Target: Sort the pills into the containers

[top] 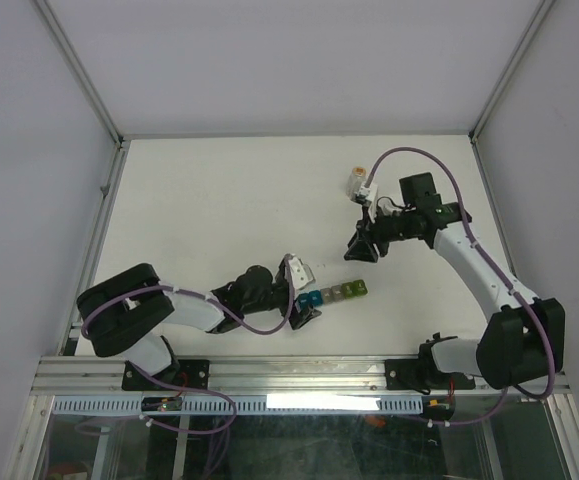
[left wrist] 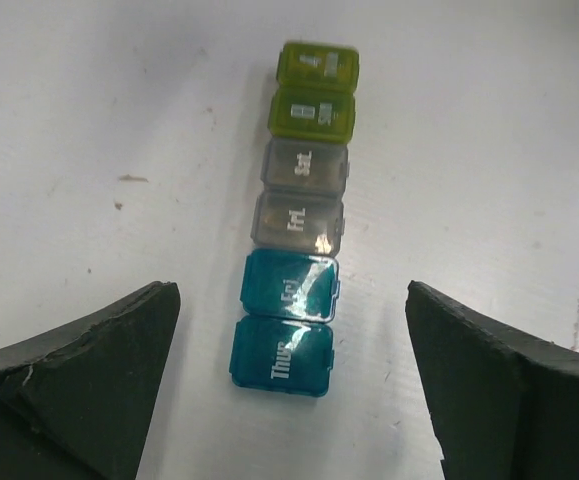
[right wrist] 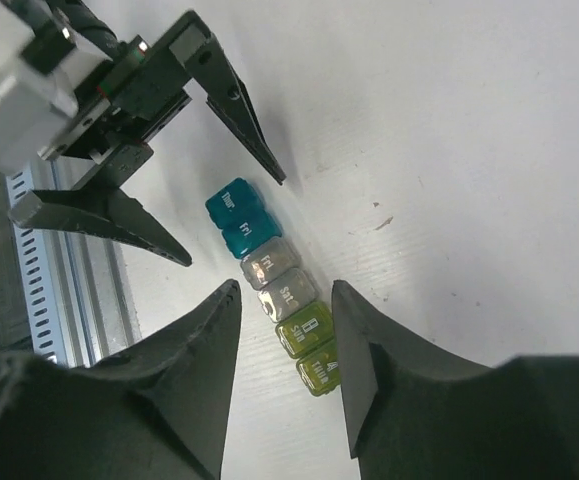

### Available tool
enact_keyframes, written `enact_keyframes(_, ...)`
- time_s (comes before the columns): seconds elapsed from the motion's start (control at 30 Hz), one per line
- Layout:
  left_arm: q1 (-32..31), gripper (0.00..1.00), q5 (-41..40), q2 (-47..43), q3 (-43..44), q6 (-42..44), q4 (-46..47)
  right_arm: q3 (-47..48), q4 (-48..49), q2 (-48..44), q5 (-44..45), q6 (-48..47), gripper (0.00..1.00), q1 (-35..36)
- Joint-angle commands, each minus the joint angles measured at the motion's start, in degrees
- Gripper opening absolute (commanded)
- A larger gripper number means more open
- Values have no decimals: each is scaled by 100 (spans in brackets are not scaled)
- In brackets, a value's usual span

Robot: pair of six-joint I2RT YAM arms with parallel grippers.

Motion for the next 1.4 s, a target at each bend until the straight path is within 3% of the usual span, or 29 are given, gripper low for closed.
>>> enact_keyframes(0.0,56,99,-152,-798,46,-861,263,-138,197,-360,-541,-137,45,-217)
enact_keyframes(0.23,331,99,190,-2348,-230,-2196,391,-346,771,-1533,-563,112,58,-1018)
enact_keyframes(0.33,843,99,608,-2803,268,-2624,-25,-345,1235,-2219,-275,485,73,-1545)
enact_keyframes(0.43,1346,99,979,-3068,912,-3208,-350,-104,1526,-2783,39,877,98,-2106)
enact_keyframes(0.53,1632,99,1154,-3286,1614,-3594,-835,611,1541,-2990,943,1737,99,-2345)
enact_keyframes(0.67,1700,99,1003,-3466,2799,-3381,-2136,1835,1163,-3085,2141,2646,99,-2350)
enact_keyframes(0.93,1696,99,799,-3831,4525,-2885,-3929,3010,872,-3484,1821,2809,99,-2353)
enact_keyframes(1.37,1698,99,794,-4528,4860,-2632,-4954,2733,1293,-3910,1920,3693,99,-2369)
